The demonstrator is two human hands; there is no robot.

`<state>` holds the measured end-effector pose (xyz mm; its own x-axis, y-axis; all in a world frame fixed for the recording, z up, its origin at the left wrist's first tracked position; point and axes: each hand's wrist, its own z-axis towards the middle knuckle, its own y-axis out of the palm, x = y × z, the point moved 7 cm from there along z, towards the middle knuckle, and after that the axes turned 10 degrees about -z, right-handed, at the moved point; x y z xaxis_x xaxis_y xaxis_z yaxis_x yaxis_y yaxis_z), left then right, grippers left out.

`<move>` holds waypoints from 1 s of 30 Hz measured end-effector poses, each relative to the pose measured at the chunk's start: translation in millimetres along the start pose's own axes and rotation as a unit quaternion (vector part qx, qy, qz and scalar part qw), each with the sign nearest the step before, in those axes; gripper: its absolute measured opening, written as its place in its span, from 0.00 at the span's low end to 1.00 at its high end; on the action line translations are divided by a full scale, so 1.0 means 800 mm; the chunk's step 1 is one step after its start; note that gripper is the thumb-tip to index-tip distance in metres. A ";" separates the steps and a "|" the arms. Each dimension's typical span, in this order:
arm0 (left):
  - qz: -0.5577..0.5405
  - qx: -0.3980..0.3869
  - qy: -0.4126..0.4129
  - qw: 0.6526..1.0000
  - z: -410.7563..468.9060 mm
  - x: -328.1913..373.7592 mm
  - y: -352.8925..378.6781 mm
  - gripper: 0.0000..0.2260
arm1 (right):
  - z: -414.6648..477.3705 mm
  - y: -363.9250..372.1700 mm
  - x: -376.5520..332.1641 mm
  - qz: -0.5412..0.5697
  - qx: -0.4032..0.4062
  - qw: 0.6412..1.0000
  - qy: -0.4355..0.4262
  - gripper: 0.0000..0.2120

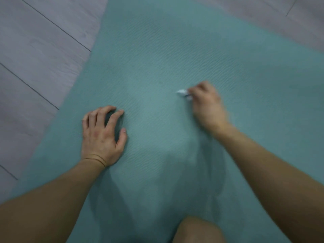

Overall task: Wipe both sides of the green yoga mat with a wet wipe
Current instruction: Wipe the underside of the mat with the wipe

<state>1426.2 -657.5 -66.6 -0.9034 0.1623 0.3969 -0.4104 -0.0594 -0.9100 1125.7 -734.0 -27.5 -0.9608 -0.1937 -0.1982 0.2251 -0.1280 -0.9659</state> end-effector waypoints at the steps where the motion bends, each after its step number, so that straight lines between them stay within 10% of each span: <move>1: 0.001 0.002 0.001 1.000 0.000 0.000 0.000 0.23 | 0.001 -0.015 0.054 -0.026 0.027 0.995 0.096 0.14; 5: 0.004 0.002 0.004 1.000 -0.001 0.001 0.000 0.23 | -0.003 -0.004 0.058 0.020 0.078 0.956 0.283 0.11; 10: 0.015 0.002 0.006 1.000 0.000 0.001 -0.001 0.23 | -0.030 0.051 -0.208 0.116 -0.121 0.963 -0.213 0.07; 12: 0.014 0.000 0.006 1.000 0.000 0.002 0.000 0.23 | -0.020 0.038 -0.186 0.120 -0.133 0.947 -0.267 0.12; 19: 0.005 0.005 0.006 1.000 0.000 0.002 -0.001 0.23 | 0.061 0.013 0.003 0.031 0.033 0.986 0.161 0.10; 25: 0.012 0.000 -0.003 1.000 0.000 -0.001 -0.001 0.24 | 0.019 0.053 -0.216 0.082 -0.078 0.953 -0.281 0.04; 27: 0.004 0.001 -0.003 1.000 0.000 -0.001 -0.002 0.24 | 0.059 0.042 -0.144 0.031 -0.042 0.972 -0.229 0.05; 30: -0.004 0.009 0.001 1.000 -0.001 0.000 -0.001 0.24 | 0.103 0.000 0.028 -0.046 0.020 0.995 0.087 0.12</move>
<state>1426.6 -656.7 -65.6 -0.8995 0.1657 0.4042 -0.4203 -0.0759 -0.9042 1117.6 -818.3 -18.5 -0.9904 -0.0084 -0.1382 0.1375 -0.1760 -0.9747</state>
